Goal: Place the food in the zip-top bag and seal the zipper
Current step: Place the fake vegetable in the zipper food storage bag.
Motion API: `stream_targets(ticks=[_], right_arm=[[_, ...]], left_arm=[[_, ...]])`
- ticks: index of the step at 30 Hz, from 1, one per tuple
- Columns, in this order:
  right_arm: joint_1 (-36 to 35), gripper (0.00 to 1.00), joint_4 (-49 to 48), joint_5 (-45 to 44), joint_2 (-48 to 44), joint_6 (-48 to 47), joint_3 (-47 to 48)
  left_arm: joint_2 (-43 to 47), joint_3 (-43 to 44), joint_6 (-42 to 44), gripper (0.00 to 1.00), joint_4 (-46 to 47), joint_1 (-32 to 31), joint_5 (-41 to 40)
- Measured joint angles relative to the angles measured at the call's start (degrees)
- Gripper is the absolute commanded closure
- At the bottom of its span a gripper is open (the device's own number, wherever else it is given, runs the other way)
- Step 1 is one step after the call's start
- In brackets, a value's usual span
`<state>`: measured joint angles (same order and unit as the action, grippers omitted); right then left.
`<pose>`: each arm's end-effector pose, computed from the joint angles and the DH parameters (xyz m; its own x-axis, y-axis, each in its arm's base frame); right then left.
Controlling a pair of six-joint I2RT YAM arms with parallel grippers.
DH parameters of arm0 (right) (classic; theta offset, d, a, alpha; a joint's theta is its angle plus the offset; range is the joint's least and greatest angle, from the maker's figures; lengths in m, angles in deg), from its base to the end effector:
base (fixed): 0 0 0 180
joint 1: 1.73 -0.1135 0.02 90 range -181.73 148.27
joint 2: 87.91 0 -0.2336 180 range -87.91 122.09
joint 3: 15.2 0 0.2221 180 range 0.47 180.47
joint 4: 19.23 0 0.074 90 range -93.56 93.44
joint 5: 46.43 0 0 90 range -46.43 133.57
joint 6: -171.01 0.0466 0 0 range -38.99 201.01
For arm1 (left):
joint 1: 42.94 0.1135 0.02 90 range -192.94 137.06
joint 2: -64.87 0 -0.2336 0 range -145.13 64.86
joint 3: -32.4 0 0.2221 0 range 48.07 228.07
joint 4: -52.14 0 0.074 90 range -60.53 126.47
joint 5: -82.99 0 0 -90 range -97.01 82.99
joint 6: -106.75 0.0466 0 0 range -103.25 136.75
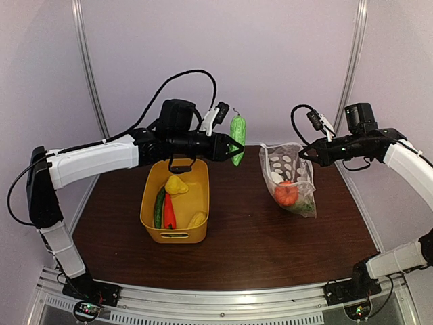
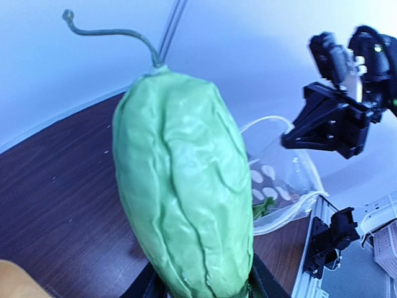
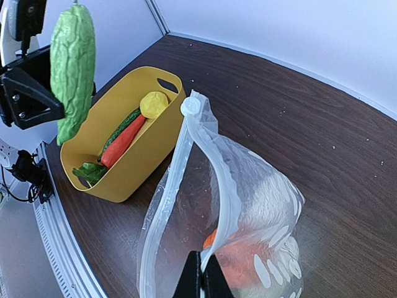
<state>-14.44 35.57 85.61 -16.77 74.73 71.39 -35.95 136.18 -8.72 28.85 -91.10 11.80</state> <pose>0.2297 0.0838 0.3249 -0.5417 -0.2055 -0.8151 -0.7322 0.5916 0.3375 0.2532 -0.3054 0.3134 -0.5992 0.0590 -0.7984 0.7191 0.4780 -0.5044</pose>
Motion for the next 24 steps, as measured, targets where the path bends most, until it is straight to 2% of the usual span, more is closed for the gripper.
stream_targets(ticks=[5,13,19,24], right_arm=[[0.0,1.0,0.02,0.15,0.02,0.04,0.0],[0.0,1.0,-0.15,1.84,0.46,0.7,0.0],[0.0,1.0,-0.09,3.45,2.71,2.03,0.83],[0.0,1.0,-0.15,4.61,3.26,3.32,1.73]], left_arm=[[-1.05,1.03,1.4,1.0,7.39,-3.13,3.02],[-7.65,5.16,0.55,1.0,16.74,-6.36,4.63],[-13.73,5.64,-3.04,1.0,24.28,-7.52,1.73],[-17.64,7.67,-4.31,1.0,26.14,-8.26,-1.18]])
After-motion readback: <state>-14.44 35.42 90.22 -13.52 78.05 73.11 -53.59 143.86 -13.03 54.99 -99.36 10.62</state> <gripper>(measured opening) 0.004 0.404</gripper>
